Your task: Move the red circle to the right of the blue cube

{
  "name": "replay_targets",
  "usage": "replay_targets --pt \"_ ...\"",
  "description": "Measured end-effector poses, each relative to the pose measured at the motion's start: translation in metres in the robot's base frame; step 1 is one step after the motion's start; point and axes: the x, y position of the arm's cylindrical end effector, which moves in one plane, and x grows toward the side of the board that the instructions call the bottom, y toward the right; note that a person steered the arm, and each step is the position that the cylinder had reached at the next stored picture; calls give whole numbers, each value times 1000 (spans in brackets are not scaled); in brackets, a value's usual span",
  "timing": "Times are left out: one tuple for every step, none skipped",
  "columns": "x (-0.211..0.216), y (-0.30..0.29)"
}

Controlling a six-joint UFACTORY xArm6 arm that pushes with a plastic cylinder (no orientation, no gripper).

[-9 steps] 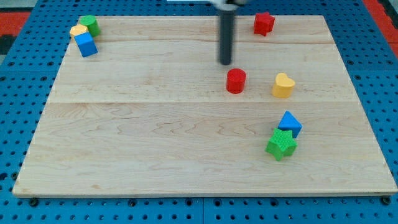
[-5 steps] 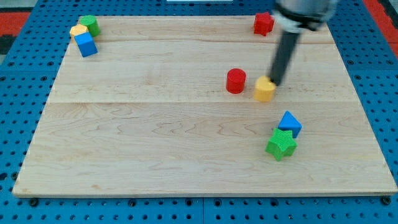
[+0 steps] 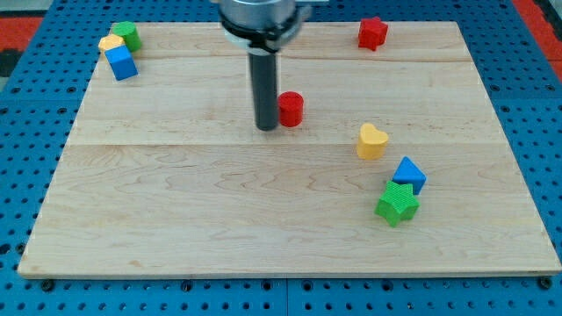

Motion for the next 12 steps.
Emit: replay_targets --pt "8 37" --pt "-5 26" --pt "-43 -26" --pt "-49 -26" --pt "-50 -26" --pt "-50 -26" --pt "-15 -5" --pt "-15 38" --pt "-48 49" --pt "-57 25" --pt "-84 -17" --pt "-114 -47"
